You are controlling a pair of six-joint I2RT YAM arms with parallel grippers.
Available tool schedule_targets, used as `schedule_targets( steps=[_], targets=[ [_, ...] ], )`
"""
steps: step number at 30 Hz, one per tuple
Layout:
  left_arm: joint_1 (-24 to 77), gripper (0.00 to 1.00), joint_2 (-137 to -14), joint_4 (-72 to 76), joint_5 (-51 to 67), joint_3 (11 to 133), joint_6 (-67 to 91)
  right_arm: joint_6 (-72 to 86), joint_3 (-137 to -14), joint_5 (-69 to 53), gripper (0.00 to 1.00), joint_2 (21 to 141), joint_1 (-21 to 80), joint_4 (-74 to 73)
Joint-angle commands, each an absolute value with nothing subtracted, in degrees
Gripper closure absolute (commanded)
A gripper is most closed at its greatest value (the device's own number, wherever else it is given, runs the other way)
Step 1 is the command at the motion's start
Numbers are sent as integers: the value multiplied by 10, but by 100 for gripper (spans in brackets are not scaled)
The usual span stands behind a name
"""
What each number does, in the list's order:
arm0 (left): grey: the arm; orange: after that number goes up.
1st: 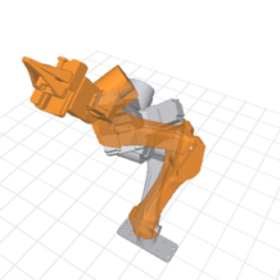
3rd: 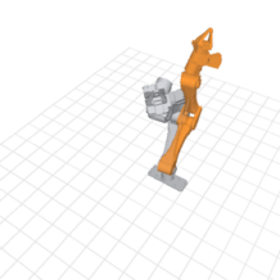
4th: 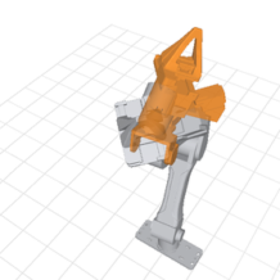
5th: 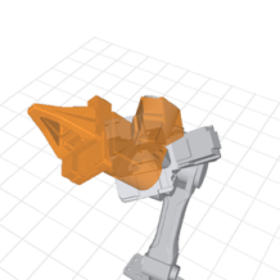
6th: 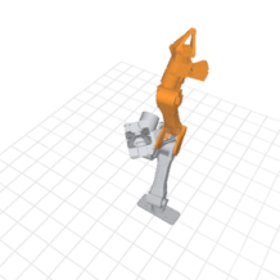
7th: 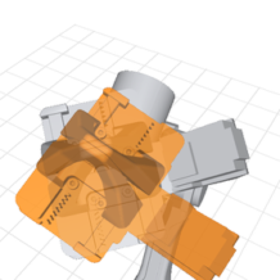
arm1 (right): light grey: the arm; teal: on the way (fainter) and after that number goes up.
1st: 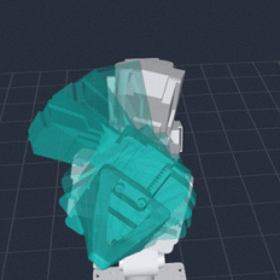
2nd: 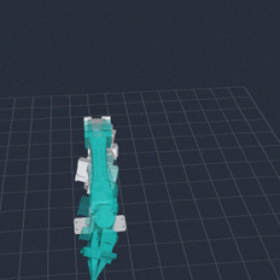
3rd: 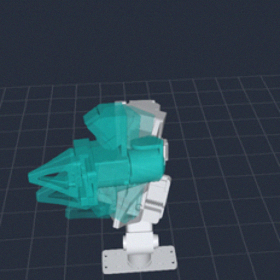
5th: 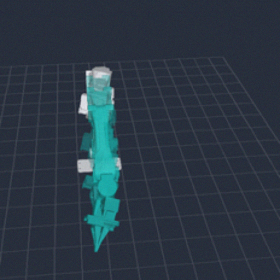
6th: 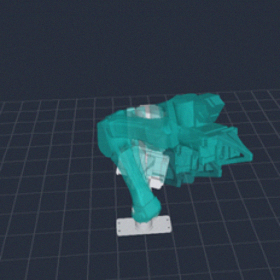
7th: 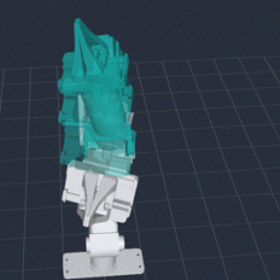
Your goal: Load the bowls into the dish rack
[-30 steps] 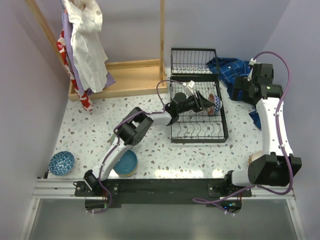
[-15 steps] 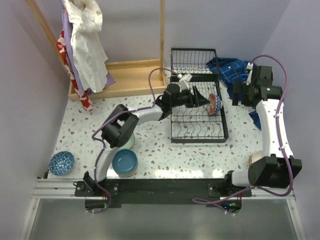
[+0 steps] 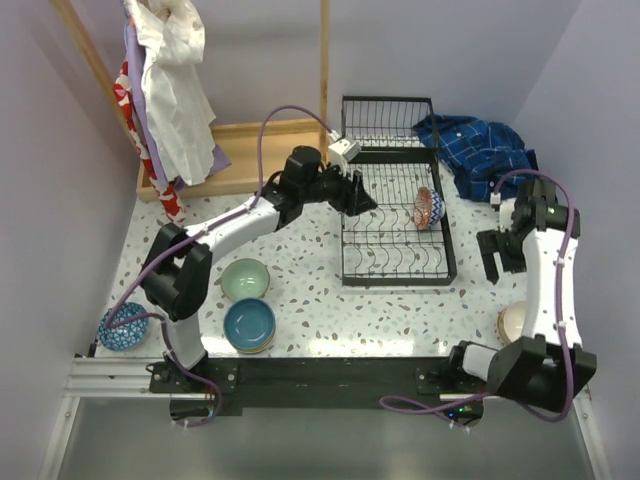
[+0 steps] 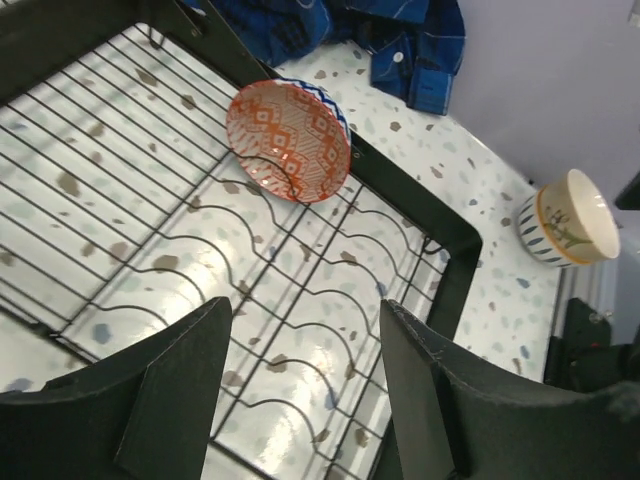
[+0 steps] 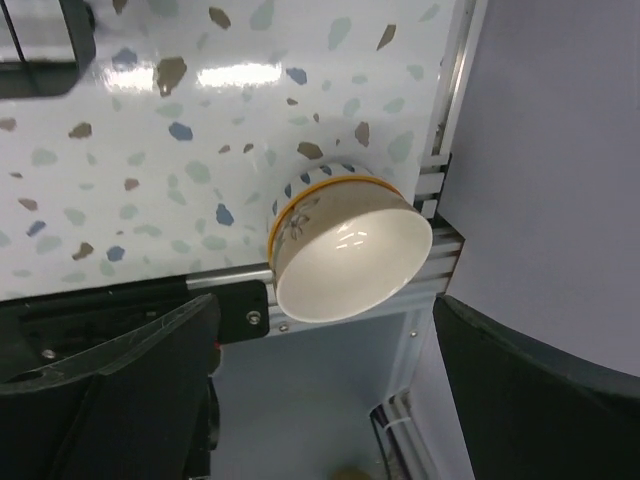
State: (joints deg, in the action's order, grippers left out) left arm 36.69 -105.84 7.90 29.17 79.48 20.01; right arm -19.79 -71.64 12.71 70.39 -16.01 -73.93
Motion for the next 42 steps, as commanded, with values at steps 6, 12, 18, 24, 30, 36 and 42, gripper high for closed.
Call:
schedule_targets(
  steps=[6, 12, 18, 24, 30, 36, 42],
  targets=[
    [338, 34, -996, 14, 229, 809, 48, -340, -602, 148, 8, 602, -181, -787],
    [334, 34, -988, -27, 221, 830, 19, -358, -562, 114, 8, 603, -192, -781],
    [332, 34, -984, -54, 211, 846, 3, -371, -502, 90, 12, 609, -210, -739],
    [330, 34, -984, -55, 208, 857, -17, -374, -460, 82, 17, 630, -235, -693],
    [330, 34, -983, -48, 202, 851, -18, -385, -438, 91, 20, 634, -241, -660],
    [330, 34, -979, -44, 192, 845, -22, -395, -425, 87, 27, 642, -243, -648],
    [330, 34, -982, -43, 189, 845, -28, -407, -424, 80, 33, 658, -251, -639]
  ],
)
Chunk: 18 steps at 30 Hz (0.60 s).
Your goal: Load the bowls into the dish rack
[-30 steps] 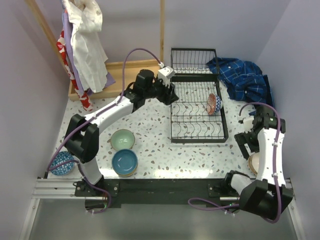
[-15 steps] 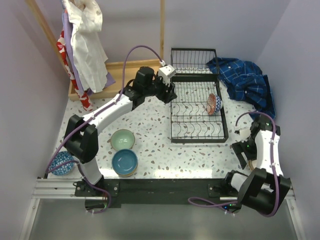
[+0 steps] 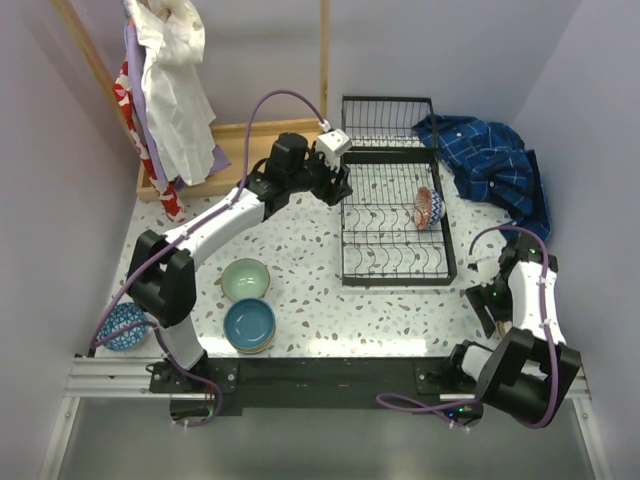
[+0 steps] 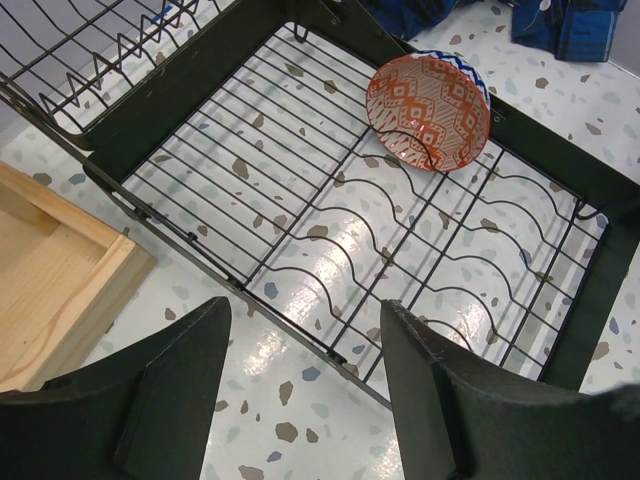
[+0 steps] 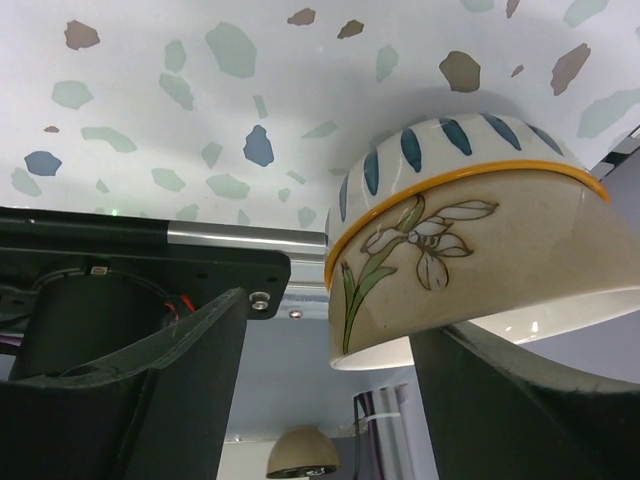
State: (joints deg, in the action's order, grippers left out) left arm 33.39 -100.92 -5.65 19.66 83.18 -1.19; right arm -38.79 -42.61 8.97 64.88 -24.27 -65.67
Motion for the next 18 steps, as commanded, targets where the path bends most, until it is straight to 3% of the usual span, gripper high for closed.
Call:
schedule_targets(
  steps=[1, 13, 18],
  targets=[
    [330, 34, -982, -44, 188, 845, -28, -407, -424, 79, 35, 661, -253, -637],
    [330, 34, -987, -37, 177, 847, -32, -439, -422, 83, 62, 683, -264, -635],
    [330, 33, -984, -33, 172, 844, -34, -478, -427, 69, 83, 664, -264, -663]
  ],
)
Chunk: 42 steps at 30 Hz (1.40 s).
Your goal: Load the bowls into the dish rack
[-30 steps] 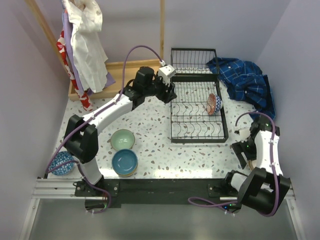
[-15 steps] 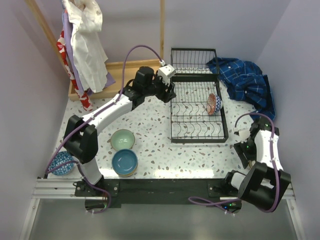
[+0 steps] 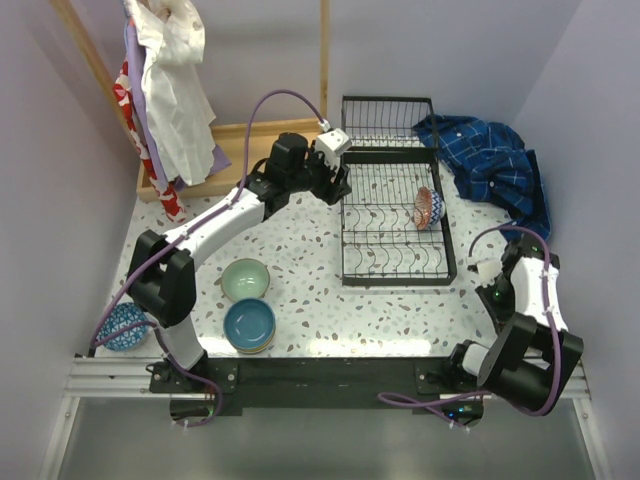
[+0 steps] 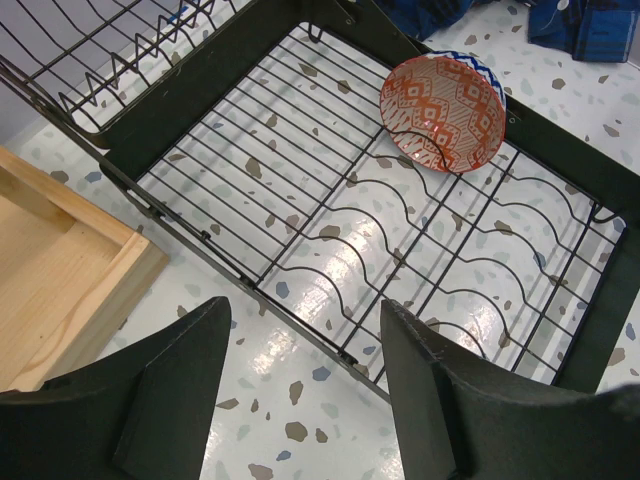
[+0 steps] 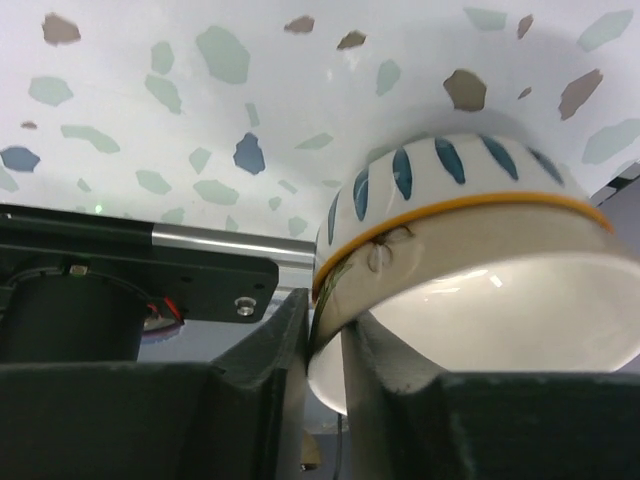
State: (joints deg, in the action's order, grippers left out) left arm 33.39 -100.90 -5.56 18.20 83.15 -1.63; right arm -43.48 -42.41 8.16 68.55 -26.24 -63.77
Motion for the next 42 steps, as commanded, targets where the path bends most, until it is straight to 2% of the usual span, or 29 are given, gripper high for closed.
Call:
schedule_targets(
  steps=[1, 5, 11, 18, 28, 36, 42],
  targets=[
    [330, 33, -984, -33, 172, 844, -35, -483, -431, 61, 87, 660, -263, -668],
    [330, 33, -987, -32, 172, 845, -35, -511, -448, 33, 94, 657, -263, -691],
    [329, 33, -990, -29, 172, 847, -37, -533, -476, -32, 98, 656, -262, -732],
    [321, 33, -985, -36, 173, 844, -40, -569, -472, -76, 98, 652, -236, -717],
    [312, 33, -969, -47, 169, 831, -53, -626, -460, -119, 96, 651, -128, -673],
    [305, 33, -945, -48, 159, 798, -66, -807, -468, -192, 93, 640, -91, -738],
    [295, 34, -931, -54, 150, 785, -77, -924, -462, -203, 94, 627, -45, -780]
  ],
)
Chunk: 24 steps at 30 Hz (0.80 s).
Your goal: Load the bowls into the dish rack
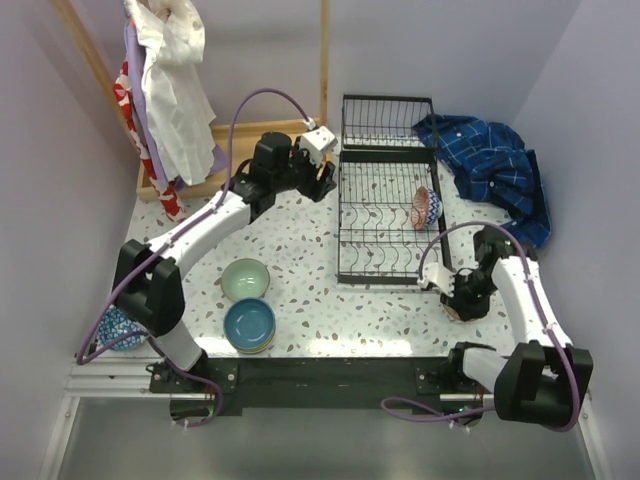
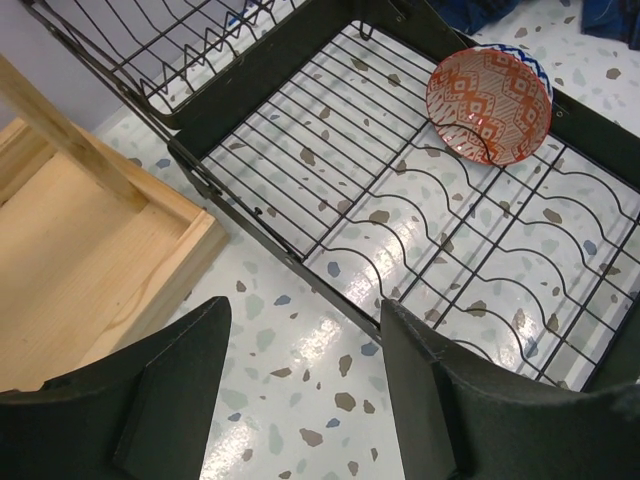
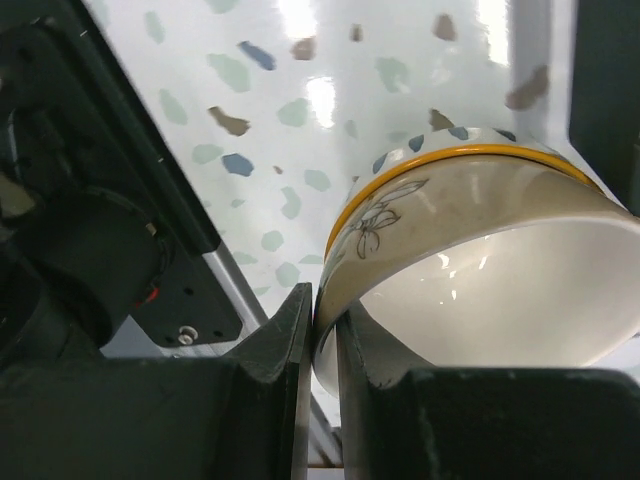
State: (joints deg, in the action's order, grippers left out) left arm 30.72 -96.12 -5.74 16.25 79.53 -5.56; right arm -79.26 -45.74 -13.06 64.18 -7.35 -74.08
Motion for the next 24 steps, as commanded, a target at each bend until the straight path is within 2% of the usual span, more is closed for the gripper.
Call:
schedule_targets(
  steps=[1, 7, 13, 14, 16, 17, 21, 24],
  targets=[
    [294, 34, -928, -54, 149, 783, -80, -937, -461, -204, 93, 621, -36, -784],
    [289, 33, -918, -55, 140, 773, -94, -1040, -457, -222, 94, 607, 10, -801],
    [288, 33, -913, -58, 138, 765, -100, -1035, -447, -245, 96, 601, 87, -763],
    [287, 33, -913, -59, 138, 764, -101, -1029, -440, -243, 90, 603, 97, -748],
    [287, 33, -914, -61, 141, 763, -103, -1020, -433, -235, 68, 602, 124, -737],
    [286, 33, -913, -62, 144, 762, -104, -1020, -428, -230, 46, 601, 128, -733],
    [287, 32, -912, -70, 178, 762, -118, -1020, -439, -188, 35, 576, 132, -758],
    [287, 32, -913, -81, 205, 764, -131, -1009, -470, -173, 32, 551, 131, -805]
  ],
)
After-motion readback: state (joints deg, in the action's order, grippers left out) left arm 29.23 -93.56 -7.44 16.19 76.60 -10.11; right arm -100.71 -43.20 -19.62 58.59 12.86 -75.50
